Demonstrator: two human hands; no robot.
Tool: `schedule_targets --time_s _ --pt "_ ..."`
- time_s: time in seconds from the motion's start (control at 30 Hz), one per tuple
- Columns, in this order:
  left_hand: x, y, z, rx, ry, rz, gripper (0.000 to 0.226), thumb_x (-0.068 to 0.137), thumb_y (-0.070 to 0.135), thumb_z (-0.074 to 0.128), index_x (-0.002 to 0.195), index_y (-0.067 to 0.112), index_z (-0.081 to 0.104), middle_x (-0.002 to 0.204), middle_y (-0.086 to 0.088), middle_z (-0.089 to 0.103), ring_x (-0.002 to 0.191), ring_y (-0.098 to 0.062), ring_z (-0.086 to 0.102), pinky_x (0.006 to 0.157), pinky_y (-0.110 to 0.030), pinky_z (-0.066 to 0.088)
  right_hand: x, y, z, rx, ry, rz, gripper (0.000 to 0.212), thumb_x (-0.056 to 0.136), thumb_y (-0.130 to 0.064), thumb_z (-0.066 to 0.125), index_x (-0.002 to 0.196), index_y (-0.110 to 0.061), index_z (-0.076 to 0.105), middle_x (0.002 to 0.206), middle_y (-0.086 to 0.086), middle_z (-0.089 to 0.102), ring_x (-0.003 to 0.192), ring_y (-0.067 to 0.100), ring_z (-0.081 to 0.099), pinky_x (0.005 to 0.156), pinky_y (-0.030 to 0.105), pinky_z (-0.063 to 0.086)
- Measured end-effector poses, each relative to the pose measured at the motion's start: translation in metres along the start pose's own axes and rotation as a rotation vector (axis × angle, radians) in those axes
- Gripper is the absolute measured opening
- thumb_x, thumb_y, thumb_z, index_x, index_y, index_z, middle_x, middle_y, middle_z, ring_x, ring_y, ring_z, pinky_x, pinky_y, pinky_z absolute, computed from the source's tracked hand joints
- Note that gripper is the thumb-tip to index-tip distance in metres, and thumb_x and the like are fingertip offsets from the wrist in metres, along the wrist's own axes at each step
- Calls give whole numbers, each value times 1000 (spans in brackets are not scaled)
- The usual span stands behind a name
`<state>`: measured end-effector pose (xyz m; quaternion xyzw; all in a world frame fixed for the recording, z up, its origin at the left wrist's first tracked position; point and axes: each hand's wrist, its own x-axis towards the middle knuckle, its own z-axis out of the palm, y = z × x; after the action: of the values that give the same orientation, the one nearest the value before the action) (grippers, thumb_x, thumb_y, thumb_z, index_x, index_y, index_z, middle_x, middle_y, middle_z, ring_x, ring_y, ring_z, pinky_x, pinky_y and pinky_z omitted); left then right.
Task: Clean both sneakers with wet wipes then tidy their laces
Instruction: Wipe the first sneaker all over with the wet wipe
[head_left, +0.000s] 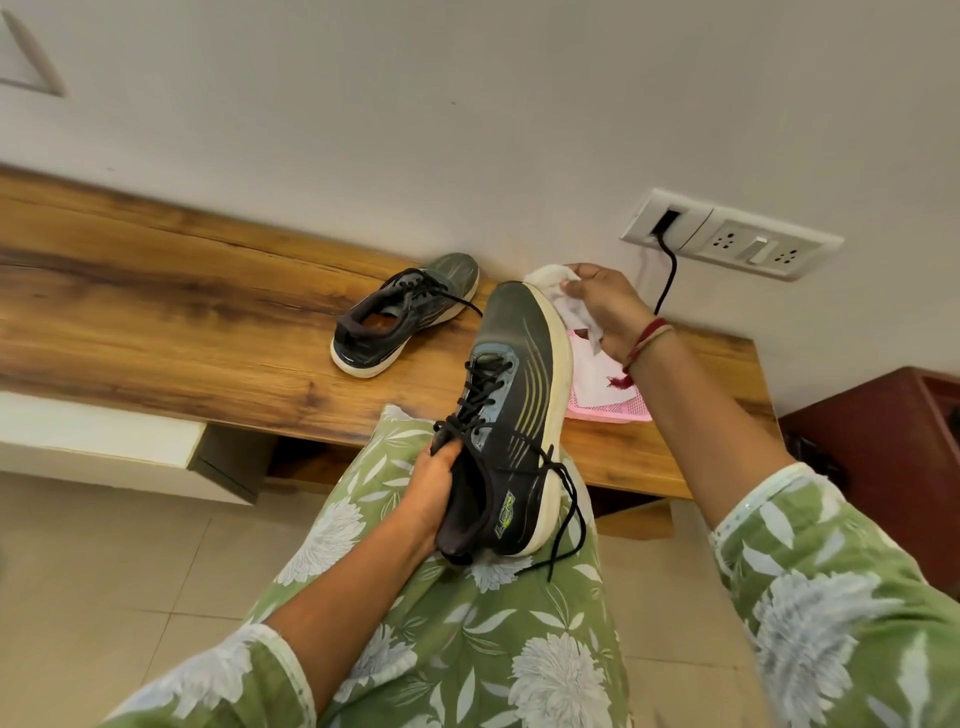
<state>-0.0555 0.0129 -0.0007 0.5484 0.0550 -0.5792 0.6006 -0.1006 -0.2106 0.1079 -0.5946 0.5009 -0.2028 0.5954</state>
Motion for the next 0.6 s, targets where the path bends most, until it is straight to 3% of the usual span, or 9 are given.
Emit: schedule_targets --time_s 0.13,0.27,0.37,0.47,0.5,0.6 --pt "-1 1 1 18 13 -4 28 98 21 45 121 7 54 102 -18 68 88 -31 66 64 -32 49 -1 -5 -5 162 75 -70 21 96 0 41 97 -8 60 87 6 65 74 17 62 64 25 52" --pt "-1 2 2 32 23 -3 30 97 22 46 121 6 55 105 -19 68 95 -34 65 69 -34 50 -2 -14 -8 302 21 -102 25 96 1 39 91 -9 62 90 9 66 79 21 63 74 32 52" --pt "0 1 1 35 15 -7 29 98 22 44 120 7 56 104 -19 68 95 -34 65 72 -35 50 -5 -9 1 126 29 -154 27 92 3 43 86 -13 64 84 3 67 76 16 62 67 25 51" --pt "-2 2 2 24 10 -3 26 98 21 44 117 7 55 103 -19 68 92 -32 65 69 -34 49 -12 1 7 -122 61 -192 13 89 -6 55 91 -13 66 88 2 65 80 13 58 65 18 48" --pt "-2 2 2 24 12 -1 26 98 21 45 118 7 55 104 -19 68 93 -32 65 69 -34 49 -15 4 7 -185 65 -216 8 87 -12 61 93 -13 66 90 2 64 82 12 57 66 18 47" --pt "-2 3 3 13 16 -4 25 98 20 45 118 8 55 105 -19 68 94 -33 65 70 -35 50 -15 12 9 -371 76 -322 20 78 -21 74 95 -12 67 95 0 64 89 12 57 76 23 45"
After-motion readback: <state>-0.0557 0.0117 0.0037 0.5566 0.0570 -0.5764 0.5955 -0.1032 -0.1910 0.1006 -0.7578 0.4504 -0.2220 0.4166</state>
